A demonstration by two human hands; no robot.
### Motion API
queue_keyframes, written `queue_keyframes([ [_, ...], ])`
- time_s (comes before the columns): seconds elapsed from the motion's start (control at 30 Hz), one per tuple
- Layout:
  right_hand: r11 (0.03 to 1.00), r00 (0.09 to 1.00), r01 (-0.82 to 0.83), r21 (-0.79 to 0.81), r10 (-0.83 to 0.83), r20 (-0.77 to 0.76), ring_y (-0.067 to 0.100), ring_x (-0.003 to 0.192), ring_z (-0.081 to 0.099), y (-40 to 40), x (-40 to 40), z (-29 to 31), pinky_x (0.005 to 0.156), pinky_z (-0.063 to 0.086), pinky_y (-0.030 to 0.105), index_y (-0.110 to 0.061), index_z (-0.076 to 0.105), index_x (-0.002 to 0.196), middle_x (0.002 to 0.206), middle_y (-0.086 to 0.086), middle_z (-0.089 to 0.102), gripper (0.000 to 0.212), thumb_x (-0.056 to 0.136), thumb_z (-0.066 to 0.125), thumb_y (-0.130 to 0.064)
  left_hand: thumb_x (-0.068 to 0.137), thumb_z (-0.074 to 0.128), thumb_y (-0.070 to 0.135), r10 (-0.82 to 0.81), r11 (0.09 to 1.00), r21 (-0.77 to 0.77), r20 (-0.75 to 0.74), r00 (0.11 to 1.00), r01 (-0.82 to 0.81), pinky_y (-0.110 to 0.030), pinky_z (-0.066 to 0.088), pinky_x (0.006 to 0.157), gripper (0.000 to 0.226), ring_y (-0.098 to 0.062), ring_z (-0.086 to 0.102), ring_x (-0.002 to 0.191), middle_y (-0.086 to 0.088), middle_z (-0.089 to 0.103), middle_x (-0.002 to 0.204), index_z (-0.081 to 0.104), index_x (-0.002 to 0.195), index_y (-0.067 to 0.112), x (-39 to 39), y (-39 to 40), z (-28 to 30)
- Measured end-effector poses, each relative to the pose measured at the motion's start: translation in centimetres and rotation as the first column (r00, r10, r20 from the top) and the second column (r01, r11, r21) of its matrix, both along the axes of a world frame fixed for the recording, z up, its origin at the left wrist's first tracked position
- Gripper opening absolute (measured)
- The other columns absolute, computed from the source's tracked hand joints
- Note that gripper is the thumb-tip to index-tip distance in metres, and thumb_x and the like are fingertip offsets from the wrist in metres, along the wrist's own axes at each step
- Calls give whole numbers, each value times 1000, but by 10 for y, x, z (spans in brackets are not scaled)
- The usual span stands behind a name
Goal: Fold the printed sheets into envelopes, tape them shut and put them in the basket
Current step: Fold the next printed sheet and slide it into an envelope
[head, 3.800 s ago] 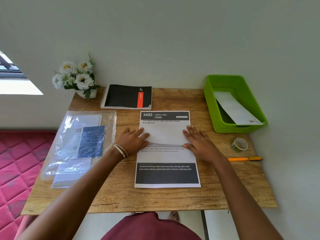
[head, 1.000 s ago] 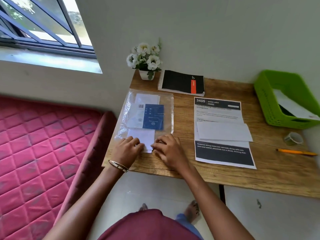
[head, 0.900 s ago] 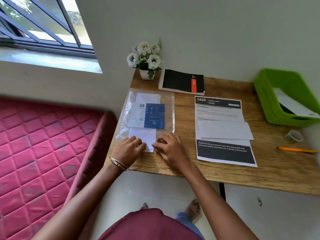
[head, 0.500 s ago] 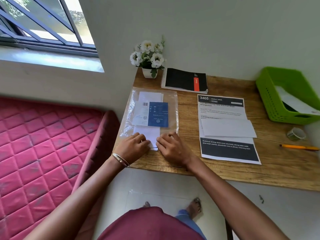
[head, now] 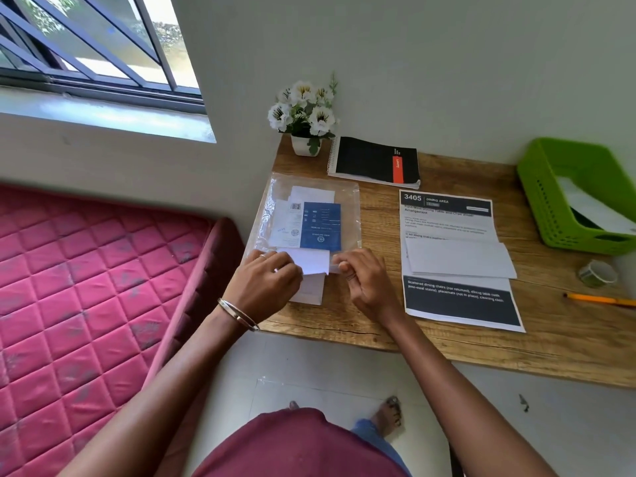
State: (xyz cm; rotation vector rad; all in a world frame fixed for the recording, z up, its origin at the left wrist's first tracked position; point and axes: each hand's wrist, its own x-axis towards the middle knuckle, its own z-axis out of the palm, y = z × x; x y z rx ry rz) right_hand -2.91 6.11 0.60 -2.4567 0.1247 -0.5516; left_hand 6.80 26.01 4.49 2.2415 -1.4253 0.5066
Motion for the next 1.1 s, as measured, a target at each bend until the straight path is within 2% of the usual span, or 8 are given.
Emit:
queue_keyframes([
  [0.2, 1000, 995, 10, 9, -9, -94, 16, 102, 54, -4, -4, -13, 83, 32, 34, -18, 66, 107, 107, -2, 68, 43, 97, 32, -44, 85, 63, 22, -12, 987, -160, -154, 988, -13, -32, 50, 53, 13, -21, 63, 56, 1, 70, 71, 69, 77, 13, 13, -3, 67],
  [0.33, 998, 989, 36, 52, -28, -144, 16, 105, 53, -4, -3, -10, 84, 31, 34, -19, 65, 112, 111, -1, 66, 48, 95, 28, -46, 82, 70, 19, -9, 957, -289, -150, 989, -35, -17, 48, 65, 10, -7, 62, 63, -1, 72, 76, 73, 80, 10, 26, -5, 109],
  [0.53, 998, 970, -9, -62, -6, -244, 21, 115, 49, -7, -3, -10, 91, 29, 36, -15, 62, 117, 118, 2, 63, 57, 91, 28, -52, 82, 69, 27, 99, 815, -529, -277, 956, -237, -11, 44, 68, 19, 10, 58, 69, 9, 66, 80, 74, 85, 9, 45, -18, 147],
  [0.6, 997, 975, -2, -72, -14, -222, 23, 110, 52, -6, -3, -11, 93, 32, 39, -13, 63, 112, 112, 4, 65, 45, 94, 36, -44, 81, 69, 27, 110, 765, -574, -330, 937, -292, -10, 44, 68, 18, 15, 56, 69, 11, 66, 81, 74, 88, 11, 47, -23, 156],
  [0.73, 958, 983, 85, 274, -36, -180, 12, 94, 59, -6, -6, -7, 85, 48, 36, -23, 64, 110, 103, -2, 65, 19, 95, 52, -25, 80, 69, 24, 25, 716, -620, -435, 900, -320, -12, 42, 65, 15, 9, 55, 64, 7, 66, 75, 72, 89, 12, 49, -38, 161],
  [0.9, 447, 994, 74, 891, -108, -28, 25, 98, 65, -26, -13, 27, 79, 53, 40, -8, 60, 117, 109, 12, 69, 31, 99, 45, -27, 80, 70, 12, -210, 679, -635, -648, 732, -368, -17, 44, 61, 5, 4, 53, 62, 17, 65, 65, 71, 85, 13, 40, -65, 144],
  [1.0, 129, 963, 106, 986, -260, -70, 30, 93, 64, -47, -17, 46, 74, 53, 38, -10, 58, 116, 107, 15, 69, 41, 96, 41, -41, 84, 65, 9, -371, 674, -643, -719, 588, -363, -25, 46, 60, 18, -4, 53, 63, 14, 65, 64, 71, 75, 24, 27, -79, 132],
  [1.1, -50, 897, 167, 985, -406, -173, 29, 103, 61, -75, -29, 50, 76, 51, 36, -17, 60, 111, 107, 9, 66, 40, 94, 43, -50, 89, 58, 11, -480, 695, -620, -778, 406, -365, -31, 50, 62, 20, -10, 56, 68, 8, 65, 71, 70, 76, 22, 14, -95, 124],
])
